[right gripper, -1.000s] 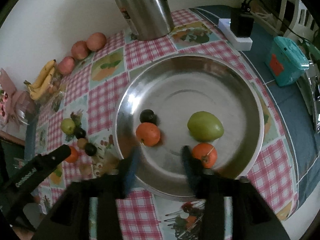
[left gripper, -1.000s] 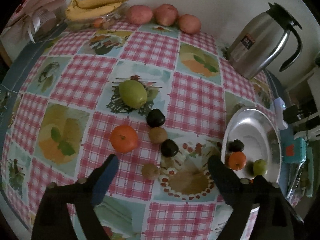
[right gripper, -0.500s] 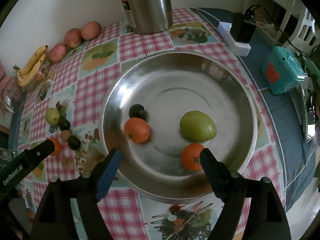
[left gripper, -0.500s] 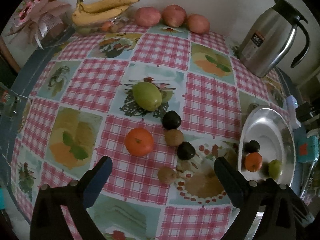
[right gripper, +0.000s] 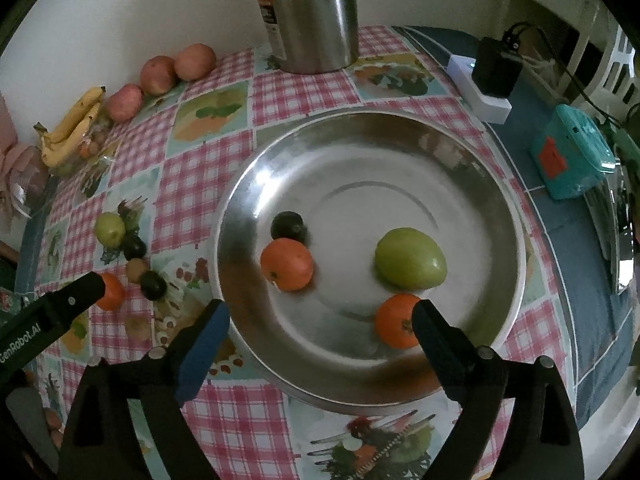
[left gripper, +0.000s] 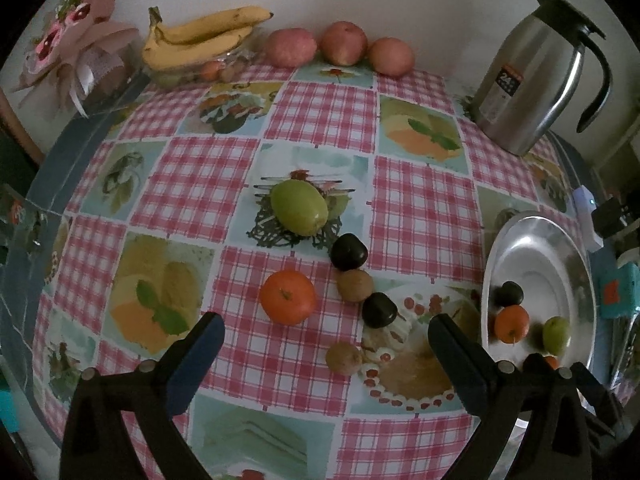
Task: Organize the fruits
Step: 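Withdraw both open tools from the plate back toward the fruit row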
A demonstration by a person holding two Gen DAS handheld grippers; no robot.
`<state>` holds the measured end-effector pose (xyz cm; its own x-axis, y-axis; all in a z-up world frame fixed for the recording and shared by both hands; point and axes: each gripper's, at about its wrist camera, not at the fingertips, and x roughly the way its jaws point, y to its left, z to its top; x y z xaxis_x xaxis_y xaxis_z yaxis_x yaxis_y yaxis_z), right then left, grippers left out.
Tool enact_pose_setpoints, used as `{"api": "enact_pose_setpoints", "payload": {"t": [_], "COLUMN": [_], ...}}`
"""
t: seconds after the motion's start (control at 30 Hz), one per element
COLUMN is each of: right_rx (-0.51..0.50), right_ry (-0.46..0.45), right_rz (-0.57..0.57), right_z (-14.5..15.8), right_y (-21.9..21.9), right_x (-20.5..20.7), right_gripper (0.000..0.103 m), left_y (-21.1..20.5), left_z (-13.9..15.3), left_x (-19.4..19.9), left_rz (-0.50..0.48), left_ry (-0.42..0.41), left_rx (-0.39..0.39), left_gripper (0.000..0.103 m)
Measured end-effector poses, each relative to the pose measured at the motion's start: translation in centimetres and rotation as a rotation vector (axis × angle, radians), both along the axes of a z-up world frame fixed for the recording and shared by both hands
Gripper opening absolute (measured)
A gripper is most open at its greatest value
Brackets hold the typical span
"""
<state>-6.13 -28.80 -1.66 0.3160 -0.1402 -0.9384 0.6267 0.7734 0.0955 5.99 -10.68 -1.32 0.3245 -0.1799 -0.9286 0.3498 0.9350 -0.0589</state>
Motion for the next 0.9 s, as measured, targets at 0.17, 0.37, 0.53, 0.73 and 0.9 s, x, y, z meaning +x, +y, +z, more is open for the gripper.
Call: {"api": "enact_pose_setpoints", "payload": {"t": [0.17,0.37,0.53,0.73,0.9], "right_rx": [-0.015,-0.017,-0.02,-0.004,-0.029], "right_ry": [-0.014,-0.024,-0.011,-0.022,-0.015], "right_rz": [0.007,0.008,0.025,0.026,0.021], "right_z": [0.0,0.1,0.2,0.7,1.6], "right_y": [0.2,0.4,1.1,1.9,2.4], "right_x": [0.3,0.5,1.0,1.8,2.6], "right_gripper": [0.093,0.093,0.093,0.093,0.093], "left_y": [0.1,0.2,0.5,1.3,2.4], "left_z": [0.4,0.7,0.9,1.0,1.6], "left_x": [0.0,0.1,0.4,0.9,1.6], "left_rz": [-0.013,-0.027,-0.035,-0.044,-0.063], "left_ry": [-0.019,-0.03,-0.027,-0.032,-0.062], "left_rx": [0.003,-0.003,-0.023,-0.015,0.006], "left_gripper": [0.103,0.103,0.103,0.103,0.103]}}
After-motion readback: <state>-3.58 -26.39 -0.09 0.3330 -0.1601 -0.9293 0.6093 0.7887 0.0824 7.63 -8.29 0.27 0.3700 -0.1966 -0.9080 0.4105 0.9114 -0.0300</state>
